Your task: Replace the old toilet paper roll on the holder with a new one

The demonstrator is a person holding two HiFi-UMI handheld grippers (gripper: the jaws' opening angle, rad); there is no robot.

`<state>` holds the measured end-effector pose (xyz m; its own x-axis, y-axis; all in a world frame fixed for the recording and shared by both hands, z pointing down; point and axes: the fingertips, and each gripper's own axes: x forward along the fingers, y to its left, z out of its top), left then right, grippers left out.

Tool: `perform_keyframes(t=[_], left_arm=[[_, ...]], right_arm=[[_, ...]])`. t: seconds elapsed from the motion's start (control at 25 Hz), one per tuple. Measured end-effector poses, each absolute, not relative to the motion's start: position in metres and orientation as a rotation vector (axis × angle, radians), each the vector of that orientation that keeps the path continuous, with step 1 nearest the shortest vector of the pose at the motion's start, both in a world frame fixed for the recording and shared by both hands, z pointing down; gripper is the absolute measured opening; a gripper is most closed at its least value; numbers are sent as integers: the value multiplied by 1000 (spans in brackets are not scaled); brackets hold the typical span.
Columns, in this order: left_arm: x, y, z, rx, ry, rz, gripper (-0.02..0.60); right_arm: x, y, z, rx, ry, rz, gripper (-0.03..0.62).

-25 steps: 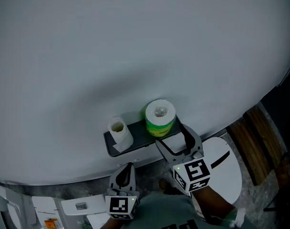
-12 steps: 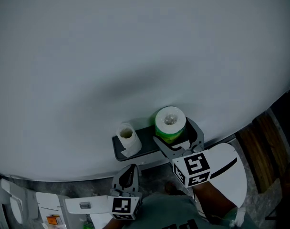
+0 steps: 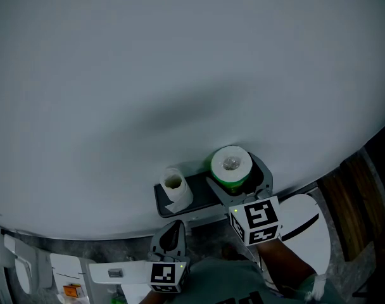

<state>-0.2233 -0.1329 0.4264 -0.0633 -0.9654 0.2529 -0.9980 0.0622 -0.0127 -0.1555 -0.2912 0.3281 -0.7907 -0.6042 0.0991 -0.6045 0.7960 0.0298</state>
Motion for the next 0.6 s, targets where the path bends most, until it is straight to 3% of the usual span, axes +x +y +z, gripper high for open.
perform_keyframes(t=[0.6], left_arm=[[-217,-133,431,2044,-2106,291,5]], right_arm=[[-130,-290,303,1046,-2989,135,463]])
